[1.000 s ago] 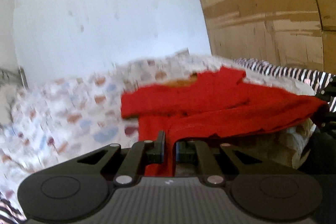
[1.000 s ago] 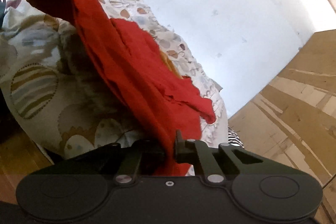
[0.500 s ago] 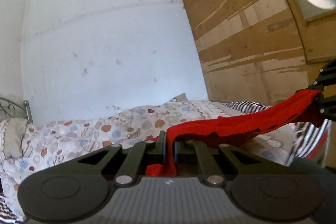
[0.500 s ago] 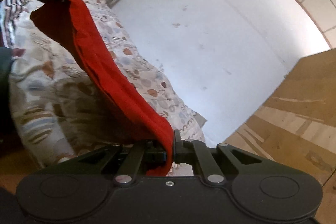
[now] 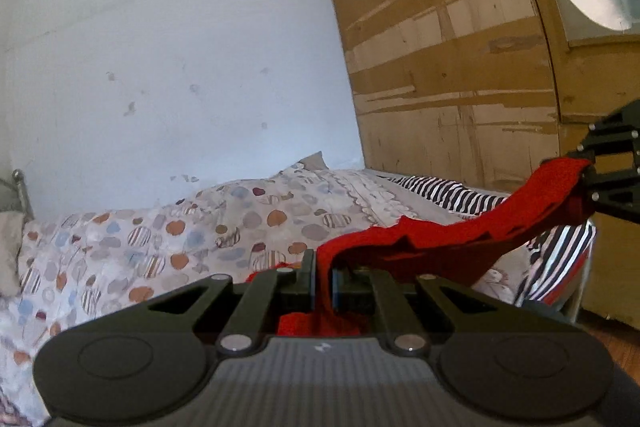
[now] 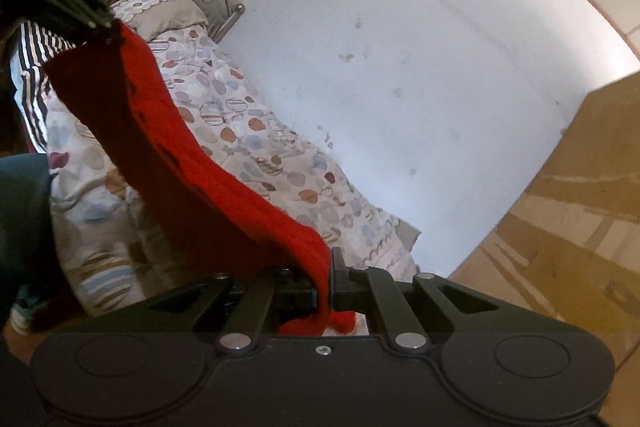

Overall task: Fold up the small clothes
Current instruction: 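Lift the hem with both grippers and fold it over toward the collar, then lower the hem onto the sweater and open both grippers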

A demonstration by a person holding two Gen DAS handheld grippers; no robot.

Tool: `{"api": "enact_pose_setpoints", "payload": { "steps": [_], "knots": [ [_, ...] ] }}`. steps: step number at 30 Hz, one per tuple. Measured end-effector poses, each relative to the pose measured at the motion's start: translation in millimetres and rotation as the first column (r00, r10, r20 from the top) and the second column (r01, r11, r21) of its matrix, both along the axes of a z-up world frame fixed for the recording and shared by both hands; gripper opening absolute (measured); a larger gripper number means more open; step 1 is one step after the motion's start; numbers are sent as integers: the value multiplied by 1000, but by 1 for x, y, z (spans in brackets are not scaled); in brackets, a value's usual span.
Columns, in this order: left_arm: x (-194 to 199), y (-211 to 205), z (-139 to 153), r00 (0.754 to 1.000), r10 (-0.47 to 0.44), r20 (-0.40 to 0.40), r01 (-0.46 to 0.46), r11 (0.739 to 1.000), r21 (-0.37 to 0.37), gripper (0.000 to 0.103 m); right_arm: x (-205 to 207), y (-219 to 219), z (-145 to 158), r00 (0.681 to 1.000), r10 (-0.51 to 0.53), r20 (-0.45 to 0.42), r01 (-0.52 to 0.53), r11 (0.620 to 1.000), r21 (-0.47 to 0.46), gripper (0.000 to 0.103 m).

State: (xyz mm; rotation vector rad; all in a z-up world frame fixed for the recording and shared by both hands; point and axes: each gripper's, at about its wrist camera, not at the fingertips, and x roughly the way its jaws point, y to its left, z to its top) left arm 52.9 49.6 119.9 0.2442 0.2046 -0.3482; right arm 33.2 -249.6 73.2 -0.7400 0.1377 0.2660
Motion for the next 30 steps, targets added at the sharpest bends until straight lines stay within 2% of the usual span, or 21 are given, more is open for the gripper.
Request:
{"api": "enact_pose_setpoints", "payload": {
  "steps": [7,12,15,19,24,30],
  "knots": [
    [112,3,19,994,0,-106,-5,999,-52,7,93,-3,22,999,41,-15,-42,999,-32,5],
    [180,-15,20,995,28,-98,-24,999,38,7,168,-7,28,998,16,-61,-17,1000,-23,5],
    [220,-30,10,993,45,-106,-36,995,89,7,213,-9,22,994,-6,-111,4,1000,-22,5],
    [279,-39,-9,984,74,-162,-62,995,84,7,274,-11,5,982,-36,-183,32,999,-27,5],
    [353,-30,-40,956,110,-273,-102,994,42,8,341,-11,-24,957,-60,-284,61,998,-5,6],
    [412,-24,-85,922,143,-360,-127,990,68,8,398,-4,-63,928,-69,-365,68,998,-15,6]
  ]
}}
